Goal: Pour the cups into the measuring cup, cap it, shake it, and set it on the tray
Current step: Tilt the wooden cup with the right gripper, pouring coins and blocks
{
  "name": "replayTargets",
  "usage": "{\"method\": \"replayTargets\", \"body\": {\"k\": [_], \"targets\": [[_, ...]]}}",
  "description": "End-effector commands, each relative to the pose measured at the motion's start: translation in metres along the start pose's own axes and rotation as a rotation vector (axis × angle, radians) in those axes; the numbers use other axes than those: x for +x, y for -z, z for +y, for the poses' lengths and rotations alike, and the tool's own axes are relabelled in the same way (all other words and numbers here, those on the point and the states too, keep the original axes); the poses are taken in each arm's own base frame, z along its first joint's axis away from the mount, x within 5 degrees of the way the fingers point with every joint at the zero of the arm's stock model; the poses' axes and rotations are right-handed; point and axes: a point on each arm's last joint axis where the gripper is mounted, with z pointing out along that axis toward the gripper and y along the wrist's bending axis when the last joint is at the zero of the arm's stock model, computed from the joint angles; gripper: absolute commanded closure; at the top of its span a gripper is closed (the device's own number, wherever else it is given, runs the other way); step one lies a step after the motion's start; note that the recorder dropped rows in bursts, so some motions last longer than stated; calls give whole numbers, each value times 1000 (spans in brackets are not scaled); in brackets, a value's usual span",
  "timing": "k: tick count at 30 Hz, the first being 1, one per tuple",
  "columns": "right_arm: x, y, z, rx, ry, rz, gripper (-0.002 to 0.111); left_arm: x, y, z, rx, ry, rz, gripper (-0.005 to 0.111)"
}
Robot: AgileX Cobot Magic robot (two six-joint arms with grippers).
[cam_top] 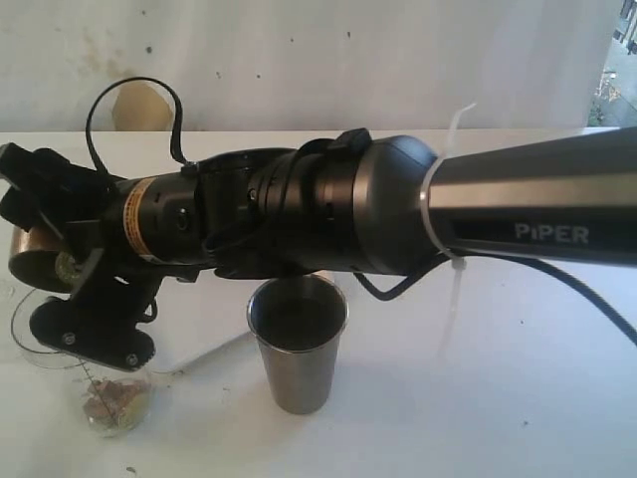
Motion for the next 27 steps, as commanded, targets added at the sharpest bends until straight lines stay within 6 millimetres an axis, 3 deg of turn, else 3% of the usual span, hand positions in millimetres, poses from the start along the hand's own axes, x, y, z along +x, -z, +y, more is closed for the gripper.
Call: {"method": "replayTargets", "body": {"k": [1,14,27], "targets": [[1,5,-11,65,35,-19,108,1,0,0,6,3,0,107],[-1,-6,5,-11,116,-7,108,1,0,0,6,3,0,107],[6,-7,-7,13,144,24,108,1,0,0,6,3,0,107]]}}
